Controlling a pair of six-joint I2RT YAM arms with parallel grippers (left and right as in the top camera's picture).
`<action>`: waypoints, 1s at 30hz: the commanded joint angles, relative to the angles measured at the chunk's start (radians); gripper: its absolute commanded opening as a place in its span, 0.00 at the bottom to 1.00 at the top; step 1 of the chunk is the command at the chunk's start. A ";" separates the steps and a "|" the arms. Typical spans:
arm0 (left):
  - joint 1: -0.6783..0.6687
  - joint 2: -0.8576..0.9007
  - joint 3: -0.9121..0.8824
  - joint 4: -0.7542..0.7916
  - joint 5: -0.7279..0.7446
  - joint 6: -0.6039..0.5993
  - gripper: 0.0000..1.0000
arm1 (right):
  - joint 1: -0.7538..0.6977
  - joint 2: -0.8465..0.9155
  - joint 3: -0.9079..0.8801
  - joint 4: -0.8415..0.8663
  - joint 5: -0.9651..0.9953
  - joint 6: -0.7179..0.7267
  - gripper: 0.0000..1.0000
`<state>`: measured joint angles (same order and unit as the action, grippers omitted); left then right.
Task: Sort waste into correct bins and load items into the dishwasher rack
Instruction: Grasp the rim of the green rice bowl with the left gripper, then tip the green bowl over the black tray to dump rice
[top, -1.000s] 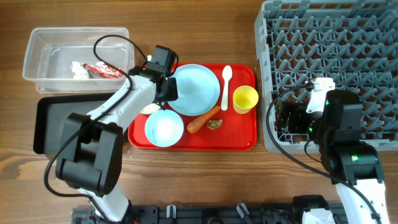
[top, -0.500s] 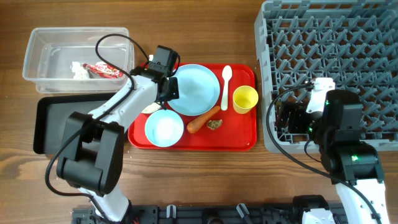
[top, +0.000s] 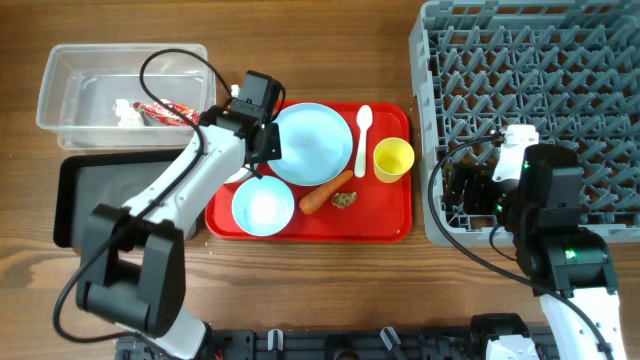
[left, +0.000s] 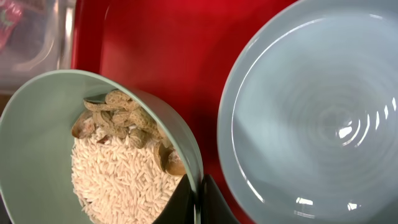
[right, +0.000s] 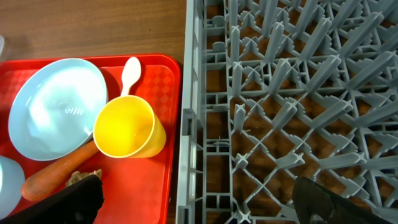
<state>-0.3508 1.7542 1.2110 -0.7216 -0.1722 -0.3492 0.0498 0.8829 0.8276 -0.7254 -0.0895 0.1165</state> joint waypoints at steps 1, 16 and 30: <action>0.008 -0.058 0.001 -0.045 -0.027 0.005 0.04 | 0.002 0.005 0.026 0.002 -0.008 0.017 1.00; 0.140 -0.265 0.001 -0.208 0.056 -0.051 0.04 | 0.002 0.006 0.026 0.002 -0.008 0.016 1.00; 0.700 -0.212 -0.001 -0.207 0.623 0.131 0.04 | 0.002 0.005 0.026 0.002 -0.008 0.017 1.00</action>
<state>0.2306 1.5112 1.2110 -0.9279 0.2573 -0.3218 0.0498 0.8829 0.8276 -0.7258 -0.0895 0.1165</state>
